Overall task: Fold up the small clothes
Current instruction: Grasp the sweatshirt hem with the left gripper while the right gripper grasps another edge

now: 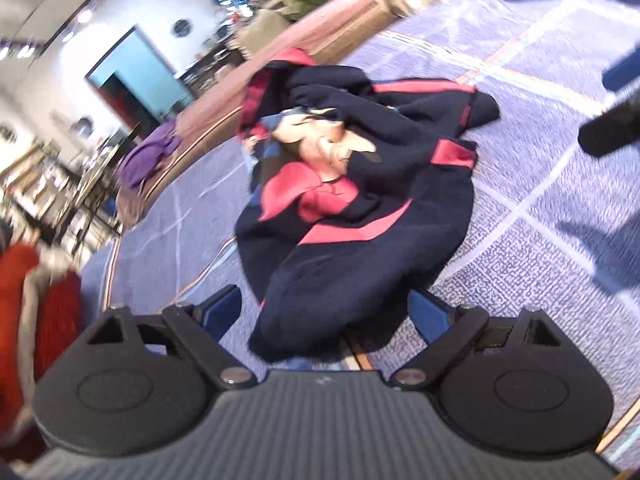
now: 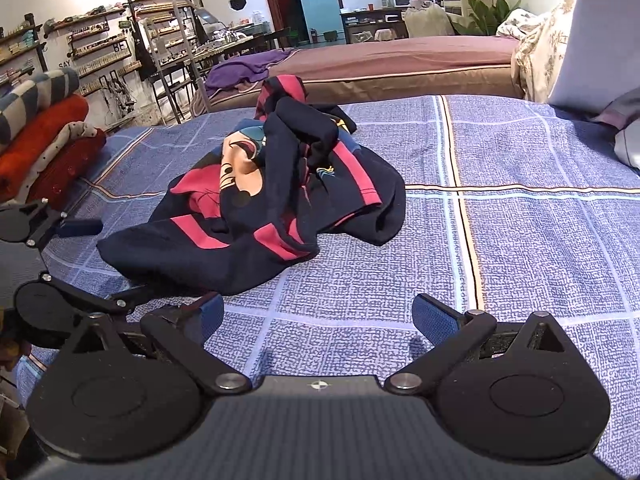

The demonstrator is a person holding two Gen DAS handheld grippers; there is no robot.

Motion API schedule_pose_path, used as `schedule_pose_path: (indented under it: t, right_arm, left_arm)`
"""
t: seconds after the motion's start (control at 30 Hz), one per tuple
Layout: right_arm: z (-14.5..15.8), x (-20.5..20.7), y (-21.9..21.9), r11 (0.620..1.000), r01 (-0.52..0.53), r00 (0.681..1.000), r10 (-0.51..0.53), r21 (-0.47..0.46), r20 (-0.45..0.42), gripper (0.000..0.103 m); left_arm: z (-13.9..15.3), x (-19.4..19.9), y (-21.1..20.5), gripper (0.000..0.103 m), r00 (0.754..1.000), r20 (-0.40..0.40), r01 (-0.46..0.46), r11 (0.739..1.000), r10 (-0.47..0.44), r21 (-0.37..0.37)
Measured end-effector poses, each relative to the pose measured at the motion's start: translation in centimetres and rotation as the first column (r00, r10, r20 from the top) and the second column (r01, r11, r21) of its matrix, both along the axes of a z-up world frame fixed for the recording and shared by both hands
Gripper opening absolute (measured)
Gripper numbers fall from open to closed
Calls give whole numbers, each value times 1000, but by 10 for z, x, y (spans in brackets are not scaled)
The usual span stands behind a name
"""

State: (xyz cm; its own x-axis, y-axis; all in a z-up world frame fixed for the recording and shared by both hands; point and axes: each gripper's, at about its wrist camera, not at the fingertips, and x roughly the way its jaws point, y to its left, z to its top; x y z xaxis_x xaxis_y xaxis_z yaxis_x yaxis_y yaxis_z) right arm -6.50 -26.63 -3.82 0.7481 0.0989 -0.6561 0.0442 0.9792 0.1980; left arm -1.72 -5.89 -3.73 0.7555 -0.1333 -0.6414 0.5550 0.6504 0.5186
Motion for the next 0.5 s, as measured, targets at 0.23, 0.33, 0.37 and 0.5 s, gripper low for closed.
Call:
schedule_pose_path:
  t: [0.23,0.33,0.37,0.5]
  right_arm:
    - [-3,-2,-9,1000,14,1000,-14,2,-12,103]
    - [-4,0,-12,1000,0,1000,0,10,-12,103]
    - [-4,0,-12,1000,-10,1000,10,9,-12,103]
    - [-4,10,-7,998,-60,998,60,-4,-26,103]
  left_arm:
    - [-17,33,-7,17,994,-98,-41,999,39,-18]
    - [-5,44,9,9,988,-133,-98,980,76,-172]
    - [3,48,18,9,984,-154,-131,960,94,-246]
    - [33,66,65,9,958,-182,-281,857,223,-431]
